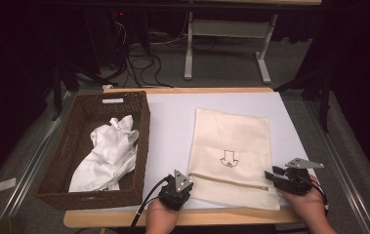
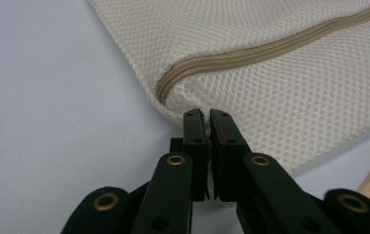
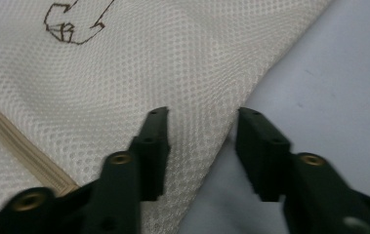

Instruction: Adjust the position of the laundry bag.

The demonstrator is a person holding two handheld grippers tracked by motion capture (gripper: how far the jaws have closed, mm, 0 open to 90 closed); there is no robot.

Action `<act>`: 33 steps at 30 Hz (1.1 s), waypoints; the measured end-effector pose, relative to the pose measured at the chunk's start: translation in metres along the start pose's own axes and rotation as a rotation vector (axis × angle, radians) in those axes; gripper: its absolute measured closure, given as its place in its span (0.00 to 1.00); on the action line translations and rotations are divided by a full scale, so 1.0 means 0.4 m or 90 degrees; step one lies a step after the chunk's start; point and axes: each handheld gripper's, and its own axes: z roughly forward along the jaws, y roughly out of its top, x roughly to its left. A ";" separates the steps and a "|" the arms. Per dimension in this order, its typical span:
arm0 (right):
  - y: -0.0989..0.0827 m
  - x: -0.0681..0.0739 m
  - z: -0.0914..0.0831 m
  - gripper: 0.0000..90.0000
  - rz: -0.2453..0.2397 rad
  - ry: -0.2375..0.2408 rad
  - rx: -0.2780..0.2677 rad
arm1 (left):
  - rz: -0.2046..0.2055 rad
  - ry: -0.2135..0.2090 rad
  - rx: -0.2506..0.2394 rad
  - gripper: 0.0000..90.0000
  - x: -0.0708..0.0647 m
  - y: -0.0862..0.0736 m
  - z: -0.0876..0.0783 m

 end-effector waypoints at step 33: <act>0.099 0.038 0.097 0.95 -0.047 0.029 0.006 | -0.032 0.060 0.023 0.88 0.029 -0.039 -0.039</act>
